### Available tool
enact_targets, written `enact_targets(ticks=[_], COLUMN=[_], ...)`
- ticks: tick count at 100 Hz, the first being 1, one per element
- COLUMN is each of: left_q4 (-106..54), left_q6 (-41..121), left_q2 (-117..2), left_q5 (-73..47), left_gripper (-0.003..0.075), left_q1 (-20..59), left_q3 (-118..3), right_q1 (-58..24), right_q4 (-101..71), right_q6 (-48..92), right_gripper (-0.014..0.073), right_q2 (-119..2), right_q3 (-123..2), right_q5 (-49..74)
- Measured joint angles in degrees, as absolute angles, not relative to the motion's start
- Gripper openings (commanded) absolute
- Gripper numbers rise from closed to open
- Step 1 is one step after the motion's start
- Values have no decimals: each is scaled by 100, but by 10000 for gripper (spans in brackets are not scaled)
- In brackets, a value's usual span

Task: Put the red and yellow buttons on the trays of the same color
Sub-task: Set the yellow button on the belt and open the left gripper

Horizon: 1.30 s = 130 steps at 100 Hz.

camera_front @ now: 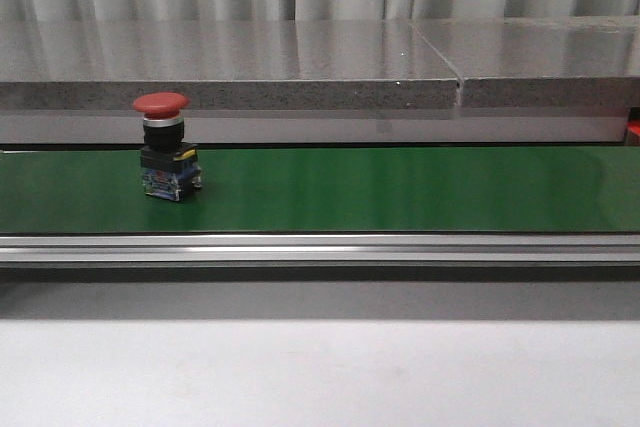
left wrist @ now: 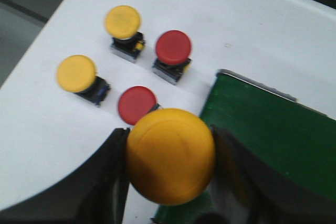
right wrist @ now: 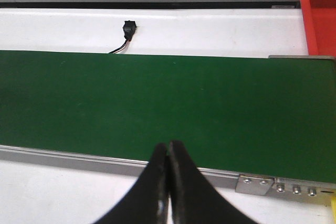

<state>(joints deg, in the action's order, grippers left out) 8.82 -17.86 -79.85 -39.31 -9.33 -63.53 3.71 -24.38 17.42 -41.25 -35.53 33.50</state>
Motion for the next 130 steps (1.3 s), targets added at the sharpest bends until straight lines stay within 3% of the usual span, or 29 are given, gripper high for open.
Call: enact_targets(ticks=[24,55,62,68,84,92,130], left_q4=[872,565,555,543,535,521,521], left_q6=[-1776,-1776,-1776,-1776,-1640,-1586,-1355], left_q2=[-8334,-8768,-8768,-8768,-8768,-8768,-8713], left_q5=[-3931,-3934,-3945,-3945,-3991,-4018,-4029], left_gripper=[-19,-11,36,121,480,596,622], left_q1=[-217,-9,-9,-9,2,2,2], left_q3=[-6353,-6353,-6353,-6353,-6353,-6353,-6353], right_q1=[371,371,371,371,371,371,371], right_q4=[-2438,-2438,-2438,-2438,-2438,-2438,-2438], right_q6=[1742,1742,1742,1742,1742,1742,1742], right_gripper=[-67,-67,-67,-67,-67,-67,-67], right_q2=[-4125,-4125,-4125,-4125,-4125,-4125,-4125], right_q3=[-3553,-3553,-3553,-3553,-3553,-3553,-3553], right_q5=[3350,3350,3350,3350,3350,3350,3350])
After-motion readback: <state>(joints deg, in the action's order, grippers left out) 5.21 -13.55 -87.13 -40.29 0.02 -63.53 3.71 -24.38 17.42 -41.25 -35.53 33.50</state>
